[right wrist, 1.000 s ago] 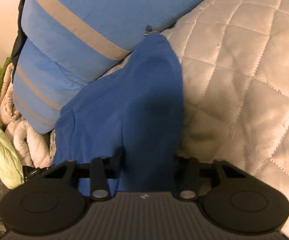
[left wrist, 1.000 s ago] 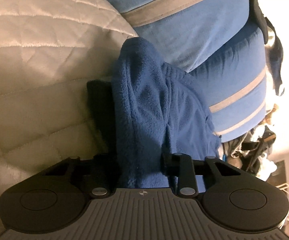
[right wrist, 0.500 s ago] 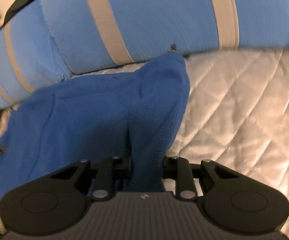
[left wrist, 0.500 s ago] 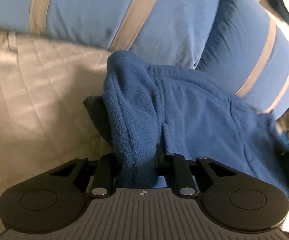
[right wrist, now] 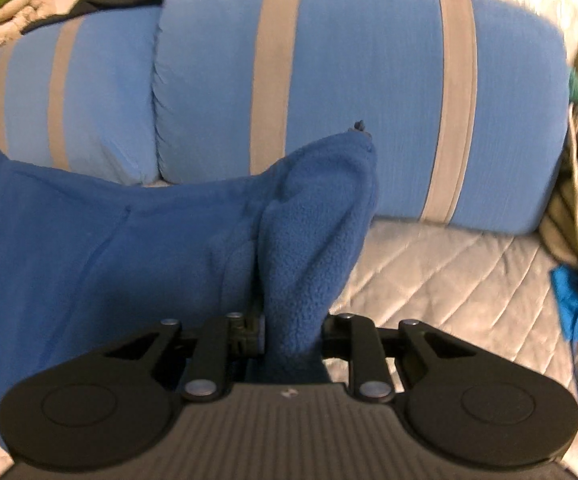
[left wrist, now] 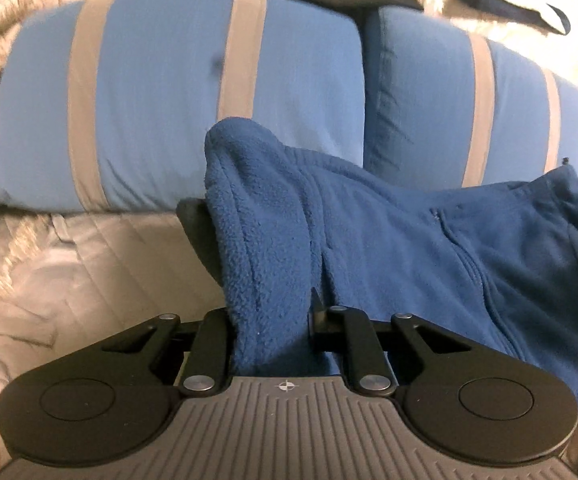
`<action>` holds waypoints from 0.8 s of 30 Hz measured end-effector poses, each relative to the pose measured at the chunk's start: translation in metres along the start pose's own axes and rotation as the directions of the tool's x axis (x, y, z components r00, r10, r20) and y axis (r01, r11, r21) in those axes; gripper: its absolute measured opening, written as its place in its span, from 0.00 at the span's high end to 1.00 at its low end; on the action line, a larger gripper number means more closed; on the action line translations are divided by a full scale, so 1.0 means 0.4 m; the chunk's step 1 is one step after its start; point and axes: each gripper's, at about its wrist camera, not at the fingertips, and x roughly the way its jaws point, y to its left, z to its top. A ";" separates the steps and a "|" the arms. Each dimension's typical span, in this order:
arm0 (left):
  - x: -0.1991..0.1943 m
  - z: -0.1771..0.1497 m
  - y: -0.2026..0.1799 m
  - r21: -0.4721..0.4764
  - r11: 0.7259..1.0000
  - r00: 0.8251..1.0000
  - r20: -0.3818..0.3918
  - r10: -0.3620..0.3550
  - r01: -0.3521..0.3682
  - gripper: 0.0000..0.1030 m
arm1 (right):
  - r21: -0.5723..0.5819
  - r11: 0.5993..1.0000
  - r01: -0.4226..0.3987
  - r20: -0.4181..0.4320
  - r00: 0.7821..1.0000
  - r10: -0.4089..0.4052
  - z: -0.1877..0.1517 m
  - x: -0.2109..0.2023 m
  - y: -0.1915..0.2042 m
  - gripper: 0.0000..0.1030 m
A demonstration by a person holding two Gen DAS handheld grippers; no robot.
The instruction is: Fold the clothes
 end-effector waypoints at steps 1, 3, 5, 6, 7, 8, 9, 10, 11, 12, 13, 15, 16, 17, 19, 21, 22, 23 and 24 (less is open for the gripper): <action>-0.012 0.011 0.003 0.000 1.000 1.000 0.008 0.003 -0.003 0.82 | -0.005 1.000 0.004 0.016 1.000 -0.004 0.008 -0.015 0.006 0.79; -0.036 0.034 0.008 0.006 1.000 1.000 0.026 0.008 -0.008 0.82 | -0.008 1.000 0.008 0.045 0.999 -0.007 0.026 -0.044 0.015 0.80; -0.060 0.056 0.010 0.017 1.000 0.999 0.046 0.011 -0.012 0.82 | -0.001 1.000 0.003 0.066 0.998 -0.003 0.046 -0.071 0.016 0.80; -0.073 0.067 0.010 0.022 1.000 0.998 0.055 0.013 -0.014 0.82 | 0.003 1.000 0.000 0.076 0.997 0.000 0.056 -0.084 0.016 0.80; -0.085 0.077 0.011 0.028 0.999 0.998 0.065 0.016 -0.018 0.82 | 0.005 1.000 -0.002 0.086 0.996 0.002 0.065 -0.095 0.016 0.80; -0.096 0.086 0.010 0.034 0.999 0.997 0.075 0.021 -0.023 0.82 | 0.006 1.000 -0.003 0.096 0.995 0.003 0.074 -0.107 0.015 0.80; -0.108 0.095 0.010 0.040 0.999 0.996 0.086 0.026 -0.029 0.82 | 0.010 1.000 -0.006 0.105 0.994 0.005 0.084 -0.118 0.015 0.80; -0.120 0.103 0.008 0.043 0.999 0.995 0.096 0.030 -0.034 0.82 | 0.016 1.000 -0.011 0.113 0.994 0.009 0.093 -0.128 0.014 0.80; -0.132 0.112 0.007 0.044 0.998 0.994 0.104 0.033 -0.037 0.82 | 0.020 1.000 -0.015 0.120 0.993 0.012 0.102 -0.138 0.014 0.80; -0.144 0.120 0.006 0.044 0.998 0.993 0.112 0.036 -0.041 0.82 | 0.022 1.000 -0.019 0.127 0.992 0.016 0.108 -0.148 0.016 0.80; -0.154 0.129 0.007 0.043 0.998 0.992 0.118 0.040 -0.045 0.82 | 0.024 0.999 -0.024 0.134 0.991 0.020 0.112 -0.158 0.018 0.80; -0.172 0.141 0.010 0.042 0.998 0.990 0.131 0.049 -0.055 0.82 | 0.031 0.999 -0.034 0.144 0.989 0.029 0.128 -0.172 0.024 0.80; -0.179 0.145 0.013 0.041 0.997 0.989 0.136 0.053 -0.059 0.82 | 0.036 0.999 -0.040 0.149 0.988 0.034 0.137 -0.178 0.027 0.80; -0.186 0.149 0.016 0.039 0.997 0.989 0.140 0.056 -0.062 0.82 | 0.039 0.998 -0.047 0.153 0.987 0.040 0.146 -0.185 0.031 0.80; -0.199 0.154 0.022 0.036 0.997 0.987 0.146 0.063 -0.069 0.82 | 0.041 0.998 -0.057 0.160 0.986 0.050 0.157 -0.198 0.040 0.80; -0.212 0.156 0.032 0.031 0.997 0.986 0.151 0.072 -0.077 0.82 | 0.036 0.997 -0.062 0.166 0.985 0.055 0.165 -0.206 0.053 0.80; -0.216 0.156 0.038 0.028 0.996 0.985 0.153 0.077 -0.082 0.82 | 0.033 0.997 -0.066 0.169 0.984 0.059 0.169 -0.208 0.059 0.80; -0.221 0.156 0.044 0.025 0.996 0.985 0.154 0.081 -0.086 0.82 | 0.031 0.997 -0.068 0.172 0.983 0.062 0.173 -0.210 0.066 0.80; -0.225 0.155 0.050 0.023 0.996 0.984 0.154 0.084 -0.089 0.82 | 0.028 0.997 -0.070 0.174 0.983 0.064 0.175 -0.212 0.074 0.80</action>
